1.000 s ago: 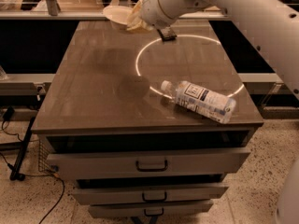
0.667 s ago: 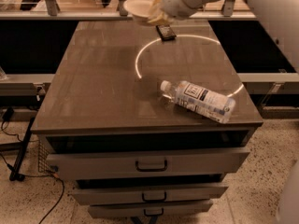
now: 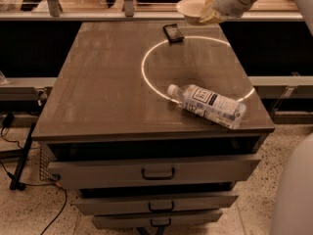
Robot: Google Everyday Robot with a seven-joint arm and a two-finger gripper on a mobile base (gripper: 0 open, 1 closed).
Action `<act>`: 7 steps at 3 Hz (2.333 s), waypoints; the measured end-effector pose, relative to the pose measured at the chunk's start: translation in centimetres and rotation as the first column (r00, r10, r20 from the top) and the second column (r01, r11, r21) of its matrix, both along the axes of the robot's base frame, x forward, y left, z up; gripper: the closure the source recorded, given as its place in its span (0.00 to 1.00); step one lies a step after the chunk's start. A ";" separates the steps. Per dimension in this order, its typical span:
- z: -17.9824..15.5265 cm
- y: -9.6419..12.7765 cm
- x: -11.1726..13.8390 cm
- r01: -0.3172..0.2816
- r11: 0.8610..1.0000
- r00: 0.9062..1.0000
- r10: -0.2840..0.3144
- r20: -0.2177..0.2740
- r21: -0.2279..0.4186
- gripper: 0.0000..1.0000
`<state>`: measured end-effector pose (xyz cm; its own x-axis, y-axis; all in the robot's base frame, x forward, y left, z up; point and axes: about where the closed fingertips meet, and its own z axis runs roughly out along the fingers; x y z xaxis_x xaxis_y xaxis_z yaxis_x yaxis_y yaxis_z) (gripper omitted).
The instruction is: Move paper bowl near rxbar chocolate
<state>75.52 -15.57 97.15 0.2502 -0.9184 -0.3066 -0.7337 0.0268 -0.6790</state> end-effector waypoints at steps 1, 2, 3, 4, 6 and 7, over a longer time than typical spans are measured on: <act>-2.6 -2.7 2.2 0.038 0.999 0.999 -0.039 -0.036 -0.033 1.00; -6.2 -3.9 4.6 0.057 0.997 0.994 -0.061 -0.091 -0.056 0.96; -7.8 -4.2 5.7 0.062 0.996 0.991 -0.070 -0.118 -0.063 0.74; -9.3 -3.9 6.3 0.059 0.997 0.987 -0.066 -0.146 -0.055 0.50; -9.4 -3.7 6.3 0.073 0.997 0.984 -0.074 -0.160 -0.014 0.00; -4.4 -4.6 4.6 0.110 0.993 0.989 -0.106 -0.101 0.039 0.00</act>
Offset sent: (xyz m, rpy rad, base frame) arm 0.0725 -0.0607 -0.0711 -0.0710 0.1208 -0.0796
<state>80.14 -20.13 92.72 0.1167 -0.9235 -0.3654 -0.7879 0.1379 -0.6002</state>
